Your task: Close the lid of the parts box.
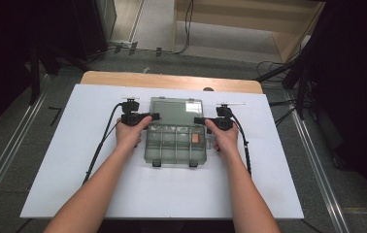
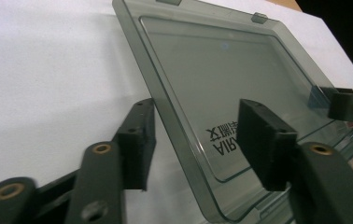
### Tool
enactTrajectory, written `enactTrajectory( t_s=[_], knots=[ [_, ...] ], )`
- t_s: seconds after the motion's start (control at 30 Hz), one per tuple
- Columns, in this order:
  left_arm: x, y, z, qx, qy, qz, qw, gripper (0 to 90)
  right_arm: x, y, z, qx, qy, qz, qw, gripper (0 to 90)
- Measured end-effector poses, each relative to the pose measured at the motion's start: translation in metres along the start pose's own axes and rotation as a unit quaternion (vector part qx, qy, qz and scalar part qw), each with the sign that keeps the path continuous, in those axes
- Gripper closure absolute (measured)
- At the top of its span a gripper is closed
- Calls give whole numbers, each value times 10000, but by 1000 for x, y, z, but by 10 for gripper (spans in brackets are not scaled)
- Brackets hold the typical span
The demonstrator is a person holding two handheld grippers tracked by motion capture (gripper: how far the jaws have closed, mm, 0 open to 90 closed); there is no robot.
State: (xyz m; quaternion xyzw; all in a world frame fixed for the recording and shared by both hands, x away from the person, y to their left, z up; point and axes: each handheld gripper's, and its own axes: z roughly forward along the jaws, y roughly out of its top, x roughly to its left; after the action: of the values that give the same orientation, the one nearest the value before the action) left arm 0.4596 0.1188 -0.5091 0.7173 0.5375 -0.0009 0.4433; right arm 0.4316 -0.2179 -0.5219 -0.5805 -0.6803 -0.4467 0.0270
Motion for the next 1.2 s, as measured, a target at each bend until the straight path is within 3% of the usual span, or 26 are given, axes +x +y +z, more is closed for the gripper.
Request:
enactTrajectory(
  t_s=[0.23, 0.4, 0.57, 0.6, 0.7, 0.83, 0.93, 1.13, 1.2],
  knots=[
    [5, 5, -8, -217, -175, -91, 9996, 627, -2, 0, -7, -241, 34, -65, 9997, 627],
    [2, 7, -18, -407, -173, 271, 9987, 698, 3, 0, -13, -398, -80, -245, 9989, 674],
    [1, 9, -28, -554, -290, 435, 9971, 774, 6, 0, -22, -580, -94, -439, 9973, 760],
    [0, 9, -31, -597, -273, 508, 9965, 786, 7, 0, -24, -621, -117, -492, 9968, 803],
    [-3, 8, -33, -628, -193, 748, 9950, 822, 10, -1, -27, -689, -229, -731, 9947, 807],
    [-4, 7, -33, -665, -181, 651, 9955, 816, 10, -5, -29, -820, -204, -849, 9928, 813],
    [-10, 8, -33, -757, 83, 911, 9929, 773, 12, -6, -30, -867, -272, -1015, 9907, 813],
    [-9, 19, -37, -946, -124, 642, 9934, 753, 16, -8, -31, -928, -388, -1332, 9860, 814],
    [-8, 21, -37, -938, -251, 478, 9941, 807, 16, -9, -31, -965, -408, -1390, 9847, 814]
  ],
)
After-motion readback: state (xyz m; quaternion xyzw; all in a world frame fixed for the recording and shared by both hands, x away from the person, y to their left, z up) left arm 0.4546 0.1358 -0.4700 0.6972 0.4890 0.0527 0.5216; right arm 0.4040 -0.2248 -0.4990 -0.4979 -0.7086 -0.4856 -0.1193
